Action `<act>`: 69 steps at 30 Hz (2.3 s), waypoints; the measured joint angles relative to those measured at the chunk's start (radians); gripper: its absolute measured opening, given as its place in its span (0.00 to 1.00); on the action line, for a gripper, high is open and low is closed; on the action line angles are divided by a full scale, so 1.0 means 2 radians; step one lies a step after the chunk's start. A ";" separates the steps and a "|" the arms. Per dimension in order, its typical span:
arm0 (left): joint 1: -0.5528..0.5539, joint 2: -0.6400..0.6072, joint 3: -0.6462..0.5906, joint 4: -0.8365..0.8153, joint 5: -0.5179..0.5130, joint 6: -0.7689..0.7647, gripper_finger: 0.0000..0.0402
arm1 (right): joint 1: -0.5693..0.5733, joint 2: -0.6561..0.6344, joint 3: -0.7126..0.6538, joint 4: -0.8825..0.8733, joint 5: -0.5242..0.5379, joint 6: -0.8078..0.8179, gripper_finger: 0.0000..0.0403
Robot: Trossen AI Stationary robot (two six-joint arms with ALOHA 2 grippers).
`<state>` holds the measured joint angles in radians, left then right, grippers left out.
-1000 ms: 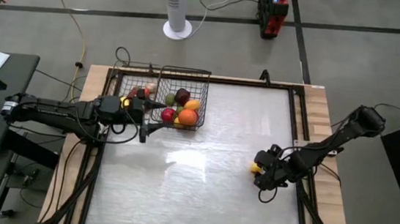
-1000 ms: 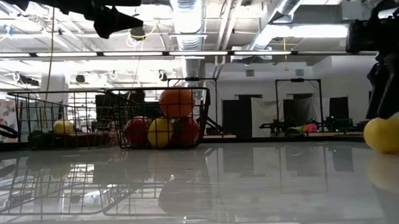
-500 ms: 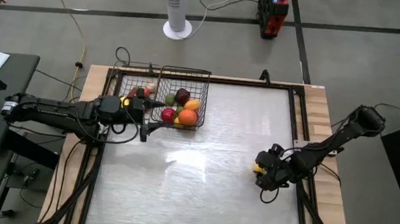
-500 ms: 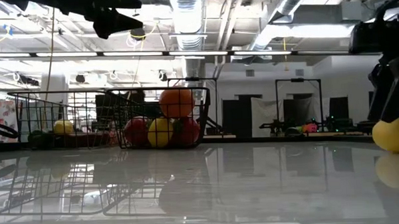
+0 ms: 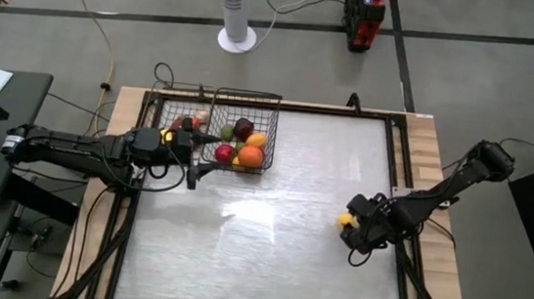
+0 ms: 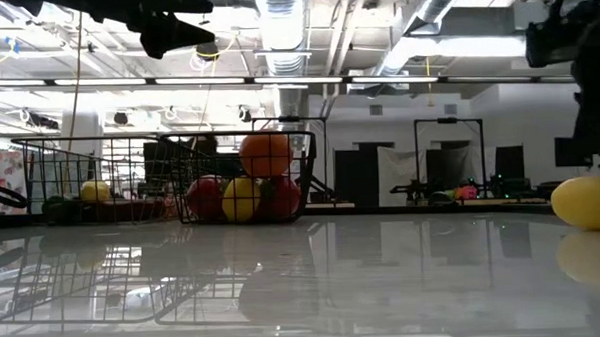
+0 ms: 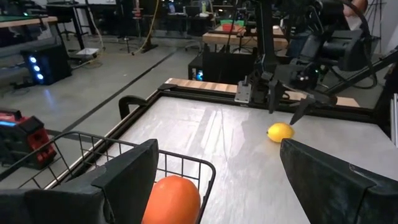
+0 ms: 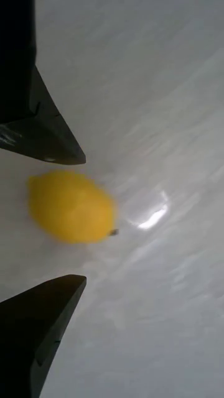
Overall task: Sort produce into baskets
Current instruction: Put the orange lemon into the right wire basket
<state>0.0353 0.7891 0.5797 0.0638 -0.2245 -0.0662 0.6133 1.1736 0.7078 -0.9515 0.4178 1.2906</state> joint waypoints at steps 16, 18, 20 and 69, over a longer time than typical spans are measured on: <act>0.000 0.000 0.000 -0.003 0.000 0.000 0.81 | 0.004 0.021 0.003 -0.019 -0.061 0.095 0.82; 0.000 0.000 0.000 -0.003 0.000 0.000 0.81 | 0.004 0.030 0.003 0.005 -0.052 0.070 0.82; 0.000 0.000 0.000 -0.004 0.000 0.001 0.81 | 0.004 0.043 0.003 0.016 -0.047 0.051 0.82; -0.002 -0.001 0.000 0.032 -0.039 -0.020 0.81 | -0.270 0.054 0.141 0.269 0.001 -0.545 0.51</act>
<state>0.0320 0.7863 0.5804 0.1272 -0.3017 -0.1058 0.0740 1.2809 0.9901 -0.4133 0.4204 0.2001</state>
